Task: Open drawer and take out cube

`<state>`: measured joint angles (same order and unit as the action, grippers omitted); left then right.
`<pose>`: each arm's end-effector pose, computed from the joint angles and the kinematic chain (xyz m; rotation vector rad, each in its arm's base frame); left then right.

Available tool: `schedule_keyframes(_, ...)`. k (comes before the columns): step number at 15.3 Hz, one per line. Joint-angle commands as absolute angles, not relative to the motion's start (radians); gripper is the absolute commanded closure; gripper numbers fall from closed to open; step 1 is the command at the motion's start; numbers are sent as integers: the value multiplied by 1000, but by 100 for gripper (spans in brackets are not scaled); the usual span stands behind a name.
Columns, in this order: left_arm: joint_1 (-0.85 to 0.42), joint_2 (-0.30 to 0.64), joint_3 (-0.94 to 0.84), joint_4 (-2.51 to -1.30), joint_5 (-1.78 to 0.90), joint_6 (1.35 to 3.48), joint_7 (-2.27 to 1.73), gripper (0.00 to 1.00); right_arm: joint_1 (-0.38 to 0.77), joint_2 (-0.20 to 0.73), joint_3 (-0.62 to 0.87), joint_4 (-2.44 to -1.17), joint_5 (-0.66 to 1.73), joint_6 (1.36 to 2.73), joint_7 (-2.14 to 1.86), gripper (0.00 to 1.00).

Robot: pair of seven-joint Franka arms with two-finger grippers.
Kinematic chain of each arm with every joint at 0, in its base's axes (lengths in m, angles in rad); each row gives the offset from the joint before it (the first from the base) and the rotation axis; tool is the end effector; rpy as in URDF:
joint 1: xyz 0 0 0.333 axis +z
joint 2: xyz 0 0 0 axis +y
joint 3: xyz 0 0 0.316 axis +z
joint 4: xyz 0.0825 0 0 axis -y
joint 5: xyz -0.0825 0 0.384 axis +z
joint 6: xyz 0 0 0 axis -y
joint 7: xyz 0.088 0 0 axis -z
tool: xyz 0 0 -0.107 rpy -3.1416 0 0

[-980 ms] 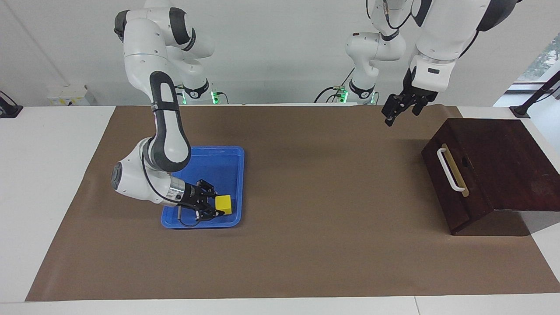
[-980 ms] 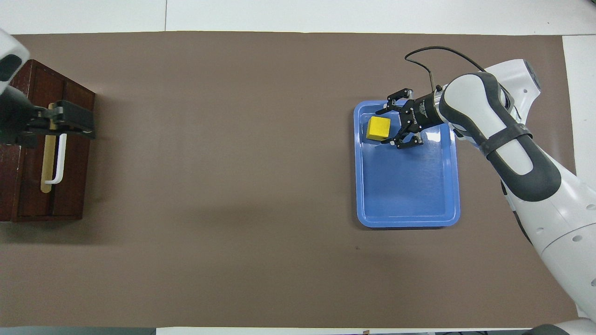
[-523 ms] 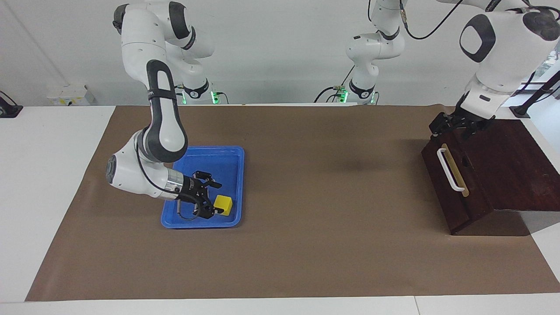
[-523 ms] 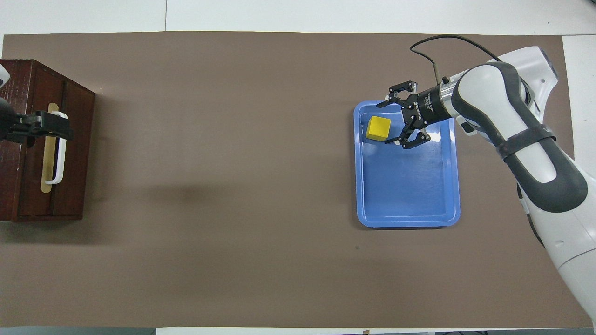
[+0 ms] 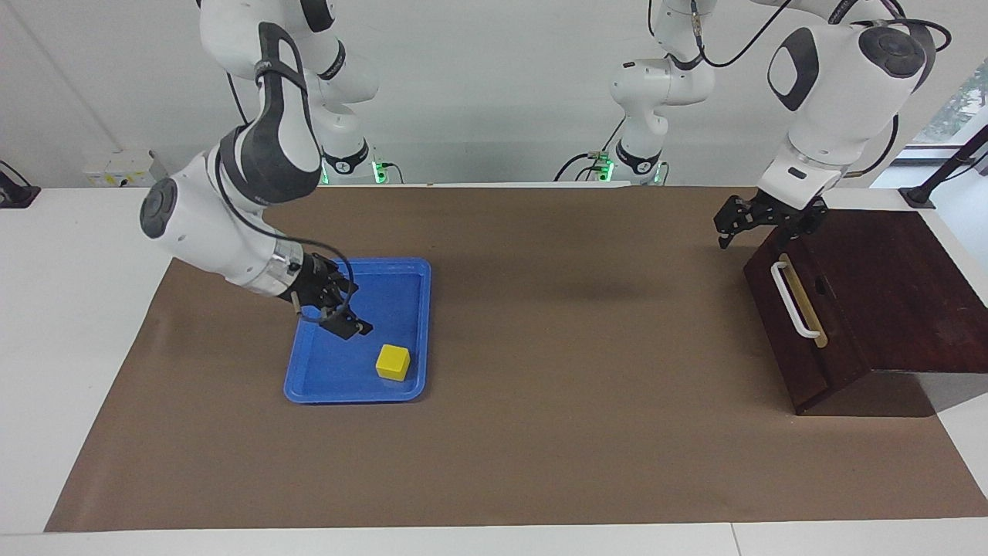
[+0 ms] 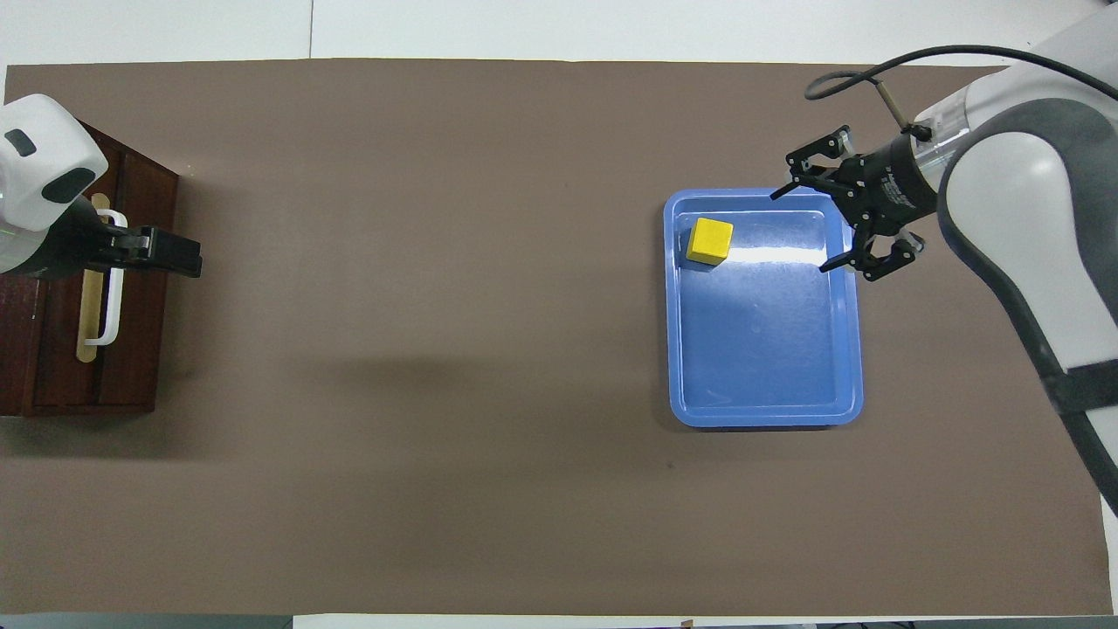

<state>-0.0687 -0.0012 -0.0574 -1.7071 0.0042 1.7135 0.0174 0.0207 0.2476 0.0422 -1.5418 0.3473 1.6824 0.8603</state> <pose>0.5581 -0.0704 0.5728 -3.1296 0.2259 -0.0123 0.6244 0.0696 0.5067 -2.5932 1.1828 0.3632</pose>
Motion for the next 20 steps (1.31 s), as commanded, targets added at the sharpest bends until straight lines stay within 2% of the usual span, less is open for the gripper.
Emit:
schedule_keyframes(1,-91,-28,-44,-1736,-11,1686,20,0,8,183,46,-1537,211,1625,576,0)
schedule_keyframes(8,-95,-29,-48,-1727,-11,1628,17,0,0,48,51,-1539,-18,1532,40,0)
schedule_keyframes(12,-95,-29,-49,-1724,-11,1626,18,0,-24,-4,51,-1545,-20,1357,29,0)
schedule_keyframes(14,-95,-29,-51,-1724,-11,1626,18,0,-31,-23,51,-1572,-20,1312,29,0)
schedule_keyframes(16,-95,-29,-51,-1726,-11,1623,17,0,-26,-55,49,-1644,-20,1336,31,0)
schedule_keyframes(18,-95,-32,-52,-1726,-11,1615,18,0,-28,-86,49,-1727,-21,1460,28,0)
schedule_keyframes(20,-95,-37,-52,-1726,-12,1614,11,0,-35,-87,48,-1741,-21,1514,28,0)
